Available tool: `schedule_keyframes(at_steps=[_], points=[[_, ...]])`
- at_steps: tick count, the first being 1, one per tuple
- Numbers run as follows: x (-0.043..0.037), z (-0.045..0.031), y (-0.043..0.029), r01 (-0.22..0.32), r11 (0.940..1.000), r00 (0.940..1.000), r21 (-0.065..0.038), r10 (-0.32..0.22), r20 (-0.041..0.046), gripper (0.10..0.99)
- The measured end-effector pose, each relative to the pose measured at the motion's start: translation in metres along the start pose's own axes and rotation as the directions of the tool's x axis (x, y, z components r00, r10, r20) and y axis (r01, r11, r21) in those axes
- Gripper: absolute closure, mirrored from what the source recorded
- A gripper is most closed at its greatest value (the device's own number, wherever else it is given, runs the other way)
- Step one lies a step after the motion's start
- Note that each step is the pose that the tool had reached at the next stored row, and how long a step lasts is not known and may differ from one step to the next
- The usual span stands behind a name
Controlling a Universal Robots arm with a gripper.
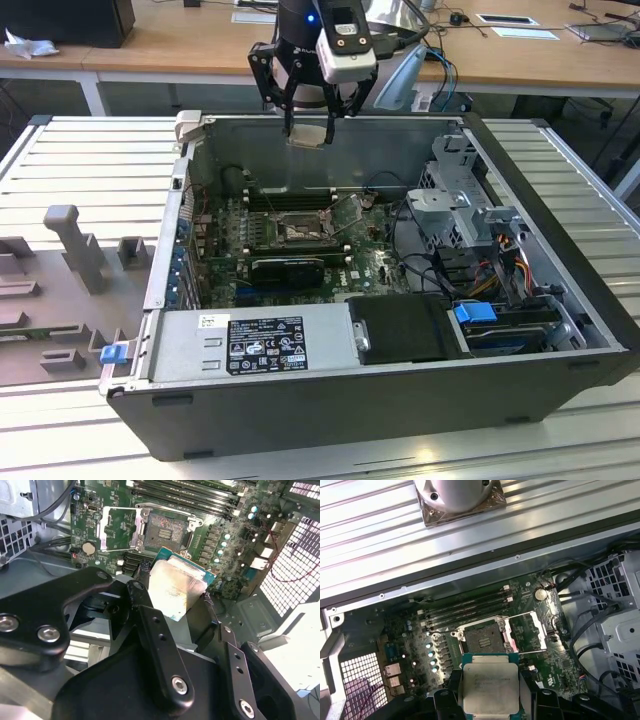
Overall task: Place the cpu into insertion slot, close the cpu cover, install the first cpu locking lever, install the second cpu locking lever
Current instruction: 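Place the cpu into insertion slot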
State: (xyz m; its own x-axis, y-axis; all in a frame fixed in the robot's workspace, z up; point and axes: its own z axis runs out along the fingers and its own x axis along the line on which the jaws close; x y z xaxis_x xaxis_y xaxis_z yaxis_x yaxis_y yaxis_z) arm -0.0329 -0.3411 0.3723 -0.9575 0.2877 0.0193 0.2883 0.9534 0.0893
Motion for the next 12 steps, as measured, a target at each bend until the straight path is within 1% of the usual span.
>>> schedule_keyframes(at_steps=[7,12], points=[[0.0000,0.0007,-0.0001,-0.023,0.9997,0.9997,-0.001,0.023,0.0021,0.545],[-0.0001,0.0039,-0.0004,-0.024,0.9997,0.9997,-0.001,0.024,0.0021,0.545]])
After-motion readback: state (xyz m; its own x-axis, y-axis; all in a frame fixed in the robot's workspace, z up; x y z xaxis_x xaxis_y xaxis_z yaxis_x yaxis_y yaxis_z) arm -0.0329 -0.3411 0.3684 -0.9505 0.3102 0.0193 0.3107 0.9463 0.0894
